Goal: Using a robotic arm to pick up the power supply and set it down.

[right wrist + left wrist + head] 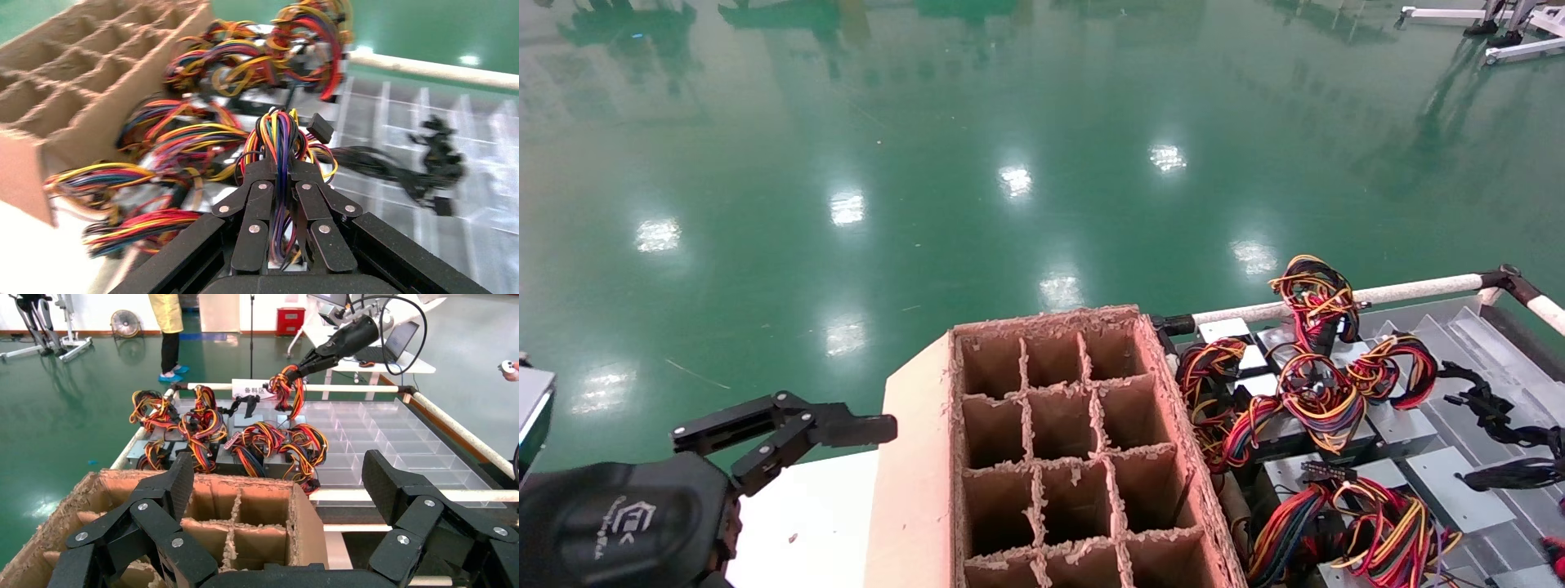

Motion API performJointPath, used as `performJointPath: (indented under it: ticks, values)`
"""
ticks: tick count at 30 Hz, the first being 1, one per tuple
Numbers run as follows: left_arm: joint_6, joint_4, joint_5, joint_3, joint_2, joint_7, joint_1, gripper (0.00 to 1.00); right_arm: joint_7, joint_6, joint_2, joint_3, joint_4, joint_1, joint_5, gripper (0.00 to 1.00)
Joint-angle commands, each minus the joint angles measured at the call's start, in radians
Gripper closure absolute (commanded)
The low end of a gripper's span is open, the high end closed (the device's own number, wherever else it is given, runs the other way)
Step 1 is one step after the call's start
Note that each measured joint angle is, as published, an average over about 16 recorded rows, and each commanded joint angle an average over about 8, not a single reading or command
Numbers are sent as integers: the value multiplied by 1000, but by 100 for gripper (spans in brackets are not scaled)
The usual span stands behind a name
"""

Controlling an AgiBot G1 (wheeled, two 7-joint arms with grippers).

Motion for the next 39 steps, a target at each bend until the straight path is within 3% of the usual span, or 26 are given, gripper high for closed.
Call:
performJointPath:
  ticks: [1,23,39]
  values:
    - [0,0,0,0,0,0,0,0,6,-1,5,-1,19,18,-32,0]
    - [0,0,0,0,0,0,0,0,16,0,-2,14,29,17,-42,0]
    - [0,1,-1,1,0,1,-1,0,177,20,-120,245,250,85,-309,0]
